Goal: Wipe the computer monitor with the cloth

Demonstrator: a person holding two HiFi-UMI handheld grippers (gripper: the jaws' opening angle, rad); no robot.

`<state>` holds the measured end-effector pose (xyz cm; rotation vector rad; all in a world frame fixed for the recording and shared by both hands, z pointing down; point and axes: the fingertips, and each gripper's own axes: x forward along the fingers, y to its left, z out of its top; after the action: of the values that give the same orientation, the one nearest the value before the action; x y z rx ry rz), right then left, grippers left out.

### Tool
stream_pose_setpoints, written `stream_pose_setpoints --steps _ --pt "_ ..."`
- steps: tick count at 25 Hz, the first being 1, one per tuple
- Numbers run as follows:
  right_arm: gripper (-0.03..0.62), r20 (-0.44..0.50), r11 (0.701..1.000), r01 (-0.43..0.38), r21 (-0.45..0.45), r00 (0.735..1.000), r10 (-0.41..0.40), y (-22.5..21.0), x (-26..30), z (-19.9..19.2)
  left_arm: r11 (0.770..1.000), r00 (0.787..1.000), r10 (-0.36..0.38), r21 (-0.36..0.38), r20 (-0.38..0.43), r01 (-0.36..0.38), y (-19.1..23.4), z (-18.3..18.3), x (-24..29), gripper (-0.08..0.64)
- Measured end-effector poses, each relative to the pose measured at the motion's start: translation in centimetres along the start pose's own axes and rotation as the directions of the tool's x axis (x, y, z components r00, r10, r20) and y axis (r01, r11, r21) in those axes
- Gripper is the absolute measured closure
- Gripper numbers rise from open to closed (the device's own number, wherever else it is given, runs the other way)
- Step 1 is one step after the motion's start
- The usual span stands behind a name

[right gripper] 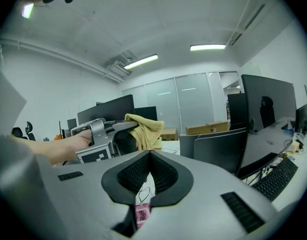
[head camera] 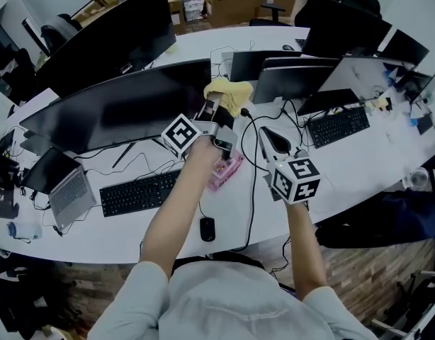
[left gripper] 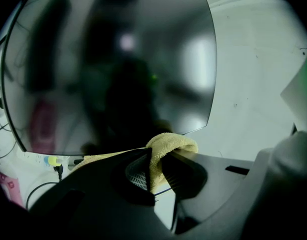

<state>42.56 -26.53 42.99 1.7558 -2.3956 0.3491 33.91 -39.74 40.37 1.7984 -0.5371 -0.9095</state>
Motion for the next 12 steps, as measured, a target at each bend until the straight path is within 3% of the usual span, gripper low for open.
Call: stream_pose_setpoints --steps 7,12 --pt "0.565 0.041 0.999 0.018 0.033 0.999 -0.020 -0.2 -1.5 1.4 1.000 0.999 -0.026 -0.005 0.025 0.026 -3.9 0.8 1.3 0.518" --pt "0.565 0.032 0.999 0.037 0.036 0.999 -0.038 -0.3 -2.0 1.7 0.993 0.993 -0.117 -0.005 0.032 0.117 -8.4 1.7 2.7 0.518"
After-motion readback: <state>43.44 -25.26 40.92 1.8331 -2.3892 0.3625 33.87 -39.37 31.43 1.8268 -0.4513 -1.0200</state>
